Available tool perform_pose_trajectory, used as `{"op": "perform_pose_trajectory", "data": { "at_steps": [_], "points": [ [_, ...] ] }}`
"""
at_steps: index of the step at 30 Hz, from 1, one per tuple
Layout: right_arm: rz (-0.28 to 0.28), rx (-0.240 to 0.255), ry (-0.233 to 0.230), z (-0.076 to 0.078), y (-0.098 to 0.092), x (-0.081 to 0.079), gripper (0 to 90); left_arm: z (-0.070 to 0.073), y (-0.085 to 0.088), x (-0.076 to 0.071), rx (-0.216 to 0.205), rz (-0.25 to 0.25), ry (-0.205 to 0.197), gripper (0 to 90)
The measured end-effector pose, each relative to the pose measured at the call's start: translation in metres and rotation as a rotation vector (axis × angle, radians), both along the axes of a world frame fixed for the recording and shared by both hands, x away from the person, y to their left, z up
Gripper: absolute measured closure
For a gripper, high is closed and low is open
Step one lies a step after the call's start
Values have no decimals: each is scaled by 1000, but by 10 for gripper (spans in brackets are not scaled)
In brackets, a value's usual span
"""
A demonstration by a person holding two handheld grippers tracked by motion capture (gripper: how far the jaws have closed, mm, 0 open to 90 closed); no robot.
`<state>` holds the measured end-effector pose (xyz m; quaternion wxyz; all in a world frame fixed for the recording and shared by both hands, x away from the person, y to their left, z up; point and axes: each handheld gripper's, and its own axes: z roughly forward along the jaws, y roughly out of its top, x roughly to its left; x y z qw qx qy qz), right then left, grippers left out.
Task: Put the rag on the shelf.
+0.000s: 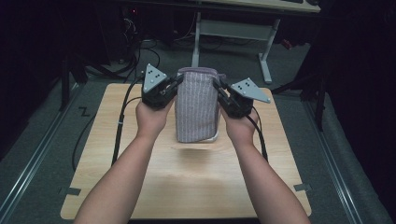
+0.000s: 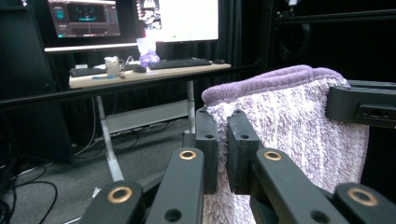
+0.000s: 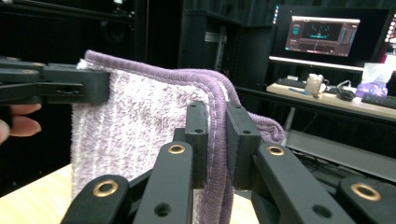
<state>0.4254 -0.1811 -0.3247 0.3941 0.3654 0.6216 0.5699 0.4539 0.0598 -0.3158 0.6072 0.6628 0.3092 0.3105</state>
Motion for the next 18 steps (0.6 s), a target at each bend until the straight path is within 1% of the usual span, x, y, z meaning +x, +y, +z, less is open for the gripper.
{"op": "perform_pose_trajectory", "data": {
  "at_steps": [1, 2, 3, 4, 5, 6, 7, 8, 9, 10, 13, 14, 15, 16, 17, 18],
  "points": [
    [-5, -3, 3, 0, 0, 5, 812, 0, -1, 8, -8, -4, 21, 850],
    [-11, -8, 8, 1, 0, 9, 812, 0, -1, 8, -8, -4, 21, 849],
    [-14, -9, 17, 1, -1, 13, 812, -2, -3, 18, -10, -5, 32, 849],
    [-20, -10, 23, 2, -2, 18, 812, -2, -3, 18, -10, -5, 32, 849],
    [-25, -16, 29, 2, -3, 22, 811, -3, -4, 21, -14, -10, 36, 848],
    [-25, -16, 29, 2, -3, 22, 811, -4, -6, 25, -10, -9, 38, 848],
    [-29, -18, 45, 2, -5, 30, 811, -5, -8, 31, -11, -5, 42, 847],
    [-29, -18, 45, 2, -5, 30, 811, -5, -8, 31, -11, -5, 42, 846],
    [-32, -20, 51, 2, -6, 33, 811, -5, -8, 36, -12, -1, 51, 846],
    [-32, -20, 71, 0, -7, 43, 811, -6, -9, 39, -8, 7, 55, 841],
    [-21, -6, 93, -4, -8, 51, 810, -8, -12, 48, 3, 28, 65, 840],
    [-18, -7, 98, -5, -8, 55, 810, -9, -12, 51, 6, 30, 73, 840],
    [-22, -14, 113, -8, -8, 63, 809, -12, -13, 57, 14, 37, 86, 840],
    [-23, -20, 119, -9, -8, 66, 809, -15, -14, 60, 16, 41, 90, 839],
    [-23, -20, 119, -9, -8, 66, 809, -15, -14, 60, 16, 41, 90, 839],
    [-31, -31, 142, -12, -8, 75, 809, -21, -15, 67, 27, 53, 108, 839]
  ]
}}
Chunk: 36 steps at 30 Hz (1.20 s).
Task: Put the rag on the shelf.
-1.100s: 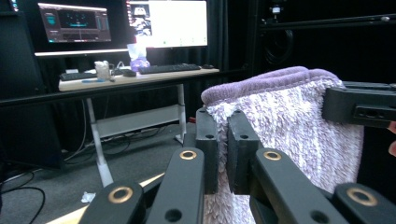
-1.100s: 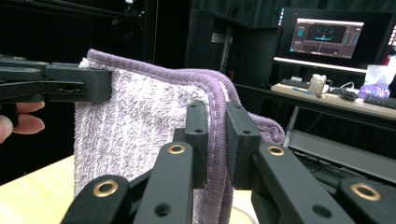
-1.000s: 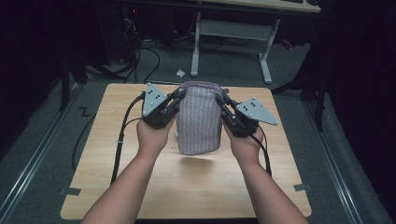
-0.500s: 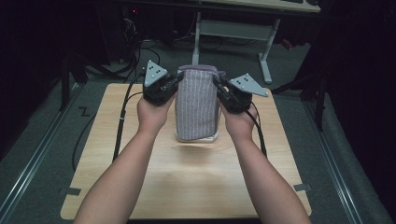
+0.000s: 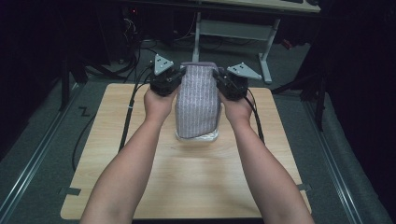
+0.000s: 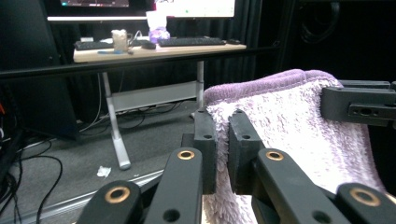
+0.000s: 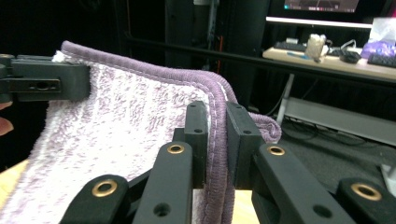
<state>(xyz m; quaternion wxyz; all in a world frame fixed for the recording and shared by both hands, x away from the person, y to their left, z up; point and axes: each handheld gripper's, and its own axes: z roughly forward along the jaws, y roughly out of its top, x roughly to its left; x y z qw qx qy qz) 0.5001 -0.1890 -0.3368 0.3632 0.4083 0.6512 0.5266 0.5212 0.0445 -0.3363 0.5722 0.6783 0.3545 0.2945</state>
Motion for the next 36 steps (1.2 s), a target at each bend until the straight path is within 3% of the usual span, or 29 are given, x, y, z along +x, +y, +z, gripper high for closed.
{"op": "perform_pose_trajectory", "data": {
  "at_steps": [1, 2, 5, 6, 7, 8, 9, 11, 17, 22, 26, 36],
  "points": [
    [-4, -12, 13, -1, 1, 4, 809, 0, 0, 0, 0, 0, 0, 837],
    [-9, -22, 11, -3, 1, 6, 808, -8, -1, 8, 1, 5, 42, 836],
    [-24, -43, 41, -8, 1, 14, 806, -18, -3, 17, 0, 3, 102, 827],
    [-24, -43, 41, -8, 1, 14, 806, -18, -3, 17, 0, 3, 102, 817],
    [-36, -55, 78, -14, 2, 20, 779, -23, -3, 20, 10, 2, 136, 788],
    [-36, -55, 78, -14, 2, 20, 779, -23, -3, 20, 10, 2, 136, 732],
    [-42, -64, 111, -19, 2, 24, 690, -26, -1, 22, 1, -15, 158, 655],
    [-27, -67, 123, -22, 2, 25, 654, -27, 3, 23, -8, -21, 167, 605],
    [-11, -69, 117, -22, 4, 23, 594, -27, 9, 17, -32, -12, 167, 548],
    [55, -125, 98, -19, 10, 13, 564, -26, 6, 6, -14, -23, 147, 515],
    [81, -121, 99, -14, 9, 3, 573, -24, 6, -12, 6, -33, 115, 515],
    [65, -128, 82, -14, 6, -26, 618, -21, 9, -42, 38, -44, 76, 530]
  ]
}}
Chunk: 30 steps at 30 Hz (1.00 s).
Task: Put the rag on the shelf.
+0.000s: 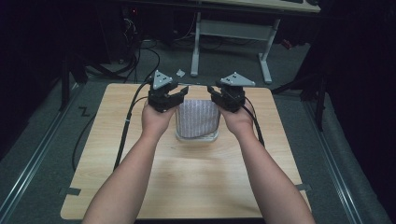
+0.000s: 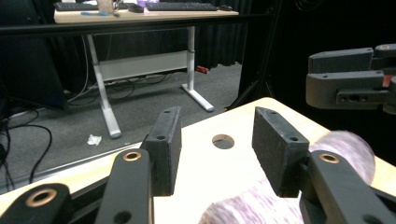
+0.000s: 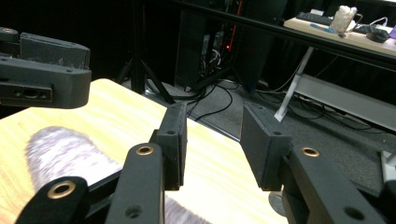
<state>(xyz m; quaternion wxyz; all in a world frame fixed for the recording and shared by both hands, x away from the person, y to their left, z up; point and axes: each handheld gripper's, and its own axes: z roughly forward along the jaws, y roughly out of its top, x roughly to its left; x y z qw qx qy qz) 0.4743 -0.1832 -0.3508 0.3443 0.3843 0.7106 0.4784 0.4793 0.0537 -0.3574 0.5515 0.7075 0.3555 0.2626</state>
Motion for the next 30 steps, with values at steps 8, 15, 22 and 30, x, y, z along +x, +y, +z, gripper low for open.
{"op": "perform_pose_trajectory", "data": {
  "at_steps": [8, 15, 22, 30],
  "points": [
    [2, -6, -17, -1, -3, -21, 627, 4, 9, -20, -6, 2, -10, 537],
    [10, -12, -22, -9, -8, -37, 643, -3, 18, -35, -15, -4, -2, 537],
    [19, -19, -29, -20, -14, -53, 637, -20, 27, -49, -30, -6, 23, 536],
    [40, -35, -37, -29, -17, -70, 621, -43, 39, -66, -15, -8, 42, 531]
  ]
}}
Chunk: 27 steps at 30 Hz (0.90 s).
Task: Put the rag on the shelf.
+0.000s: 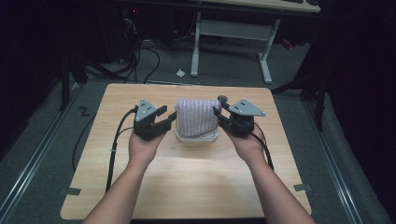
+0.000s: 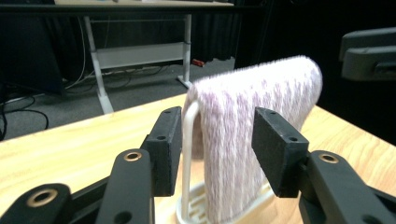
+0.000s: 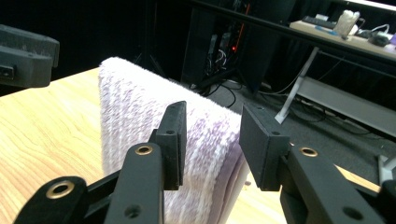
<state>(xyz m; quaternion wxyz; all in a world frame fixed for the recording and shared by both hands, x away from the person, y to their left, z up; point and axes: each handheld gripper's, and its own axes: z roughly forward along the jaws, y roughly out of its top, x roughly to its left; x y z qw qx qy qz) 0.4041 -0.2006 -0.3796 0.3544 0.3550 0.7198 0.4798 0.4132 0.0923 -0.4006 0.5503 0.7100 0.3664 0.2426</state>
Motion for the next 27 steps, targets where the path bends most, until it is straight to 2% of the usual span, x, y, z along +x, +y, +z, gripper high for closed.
{"op": "perform_pose_trajectory", "data": {
  "at_steps": [3, 5, 9, 17, 19, 20, 21, 22, 23, 25, 26, 27],
  "points": [
    [9, -3, 15, -6, -2, -7, 611, -5, 3, -5, 11, 3, 1, 528],
    [11, -2, 10, -8, -3, -10, 610, -9, 6, -10, 10, -1, 5, 526],
    [18, -1, 24, -20, -8, -20, 598, -18, 11, -19, 20, -9, 14, 518],
    [17, -35, 75, -52, -18, -36, 571, -49, 22, -35, 46, -24, 80, 511],
    [16, -42, 97, -62, -21, -40, 564, -58, 23, -39, 54, -29, 100, 510],
    [14, -54, 117, -72, -24, -44, 558, -66, 24, -43, 66, -38, 121, 509],
    [14, -54, 117, -72, -24, -44, 558, -66, 24, -43, 66, -38, 121, 509],
    [10, -62, 139, -83, -27, -48, 550, -70, 24, -45, 75, -41, 131, 508],
    [10, -62, 139, -83, -27, -48, 550, -74, 24, -47, 83, -45, 139, 508],
    [7, -72, 171, -98, -32, -53, 540, -83, 25, -52, 100, -52, 162, 504],
    [7, -72, 171, -98, -32, -53, 540, -88, 25, -54, 109, -56, 172, 504],
    [3, -74, 190, -106, -36, -58, 530, -92, 25, -57, 114, -61, 184, 500]
  ]
}}
